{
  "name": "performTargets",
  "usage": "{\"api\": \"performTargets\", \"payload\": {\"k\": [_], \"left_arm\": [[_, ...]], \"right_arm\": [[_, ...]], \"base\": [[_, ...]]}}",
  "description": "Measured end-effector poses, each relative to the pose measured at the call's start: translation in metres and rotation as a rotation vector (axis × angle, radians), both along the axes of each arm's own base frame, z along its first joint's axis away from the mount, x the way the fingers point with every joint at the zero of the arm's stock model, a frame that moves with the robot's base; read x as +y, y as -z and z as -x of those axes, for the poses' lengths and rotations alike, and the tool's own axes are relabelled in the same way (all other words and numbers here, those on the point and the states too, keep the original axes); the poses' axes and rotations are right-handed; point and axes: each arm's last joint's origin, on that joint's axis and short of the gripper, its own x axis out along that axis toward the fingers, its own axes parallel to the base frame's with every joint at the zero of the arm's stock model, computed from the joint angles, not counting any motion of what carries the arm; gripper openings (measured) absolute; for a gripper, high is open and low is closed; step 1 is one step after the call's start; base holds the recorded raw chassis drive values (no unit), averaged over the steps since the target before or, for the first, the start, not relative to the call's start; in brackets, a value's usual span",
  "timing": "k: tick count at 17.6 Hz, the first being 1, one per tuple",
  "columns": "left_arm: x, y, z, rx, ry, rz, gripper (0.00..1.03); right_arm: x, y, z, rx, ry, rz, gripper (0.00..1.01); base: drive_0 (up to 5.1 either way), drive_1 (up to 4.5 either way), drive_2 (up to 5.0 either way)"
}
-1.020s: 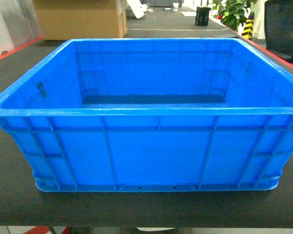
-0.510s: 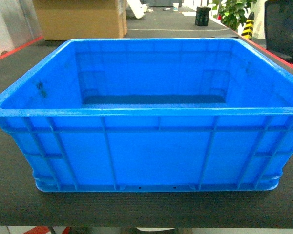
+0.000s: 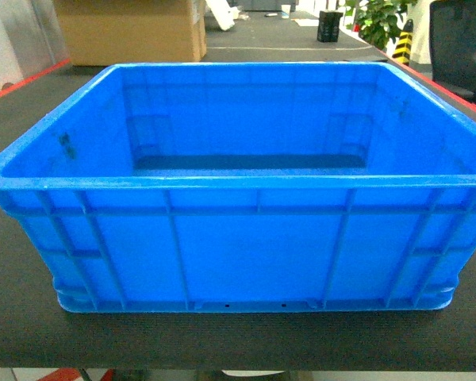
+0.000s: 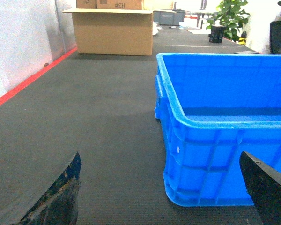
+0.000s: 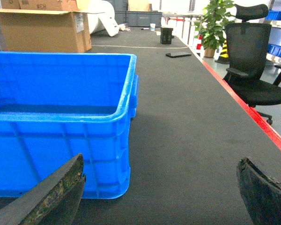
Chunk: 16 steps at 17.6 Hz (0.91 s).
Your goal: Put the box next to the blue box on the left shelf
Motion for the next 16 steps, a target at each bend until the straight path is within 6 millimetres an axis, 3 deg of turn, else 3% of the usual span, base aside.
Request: {"api": "performTargets", "payload": {"k": [16], "left_arm": [[0.0000,0.0000,0.0000,0.000,0.000,0.000,0.98]], "right_arm": [[0.0000,0.0000,0.0000,0.000,0.000,0.000,0.98]], "base": [[0.0,0.00,0.0]]}}
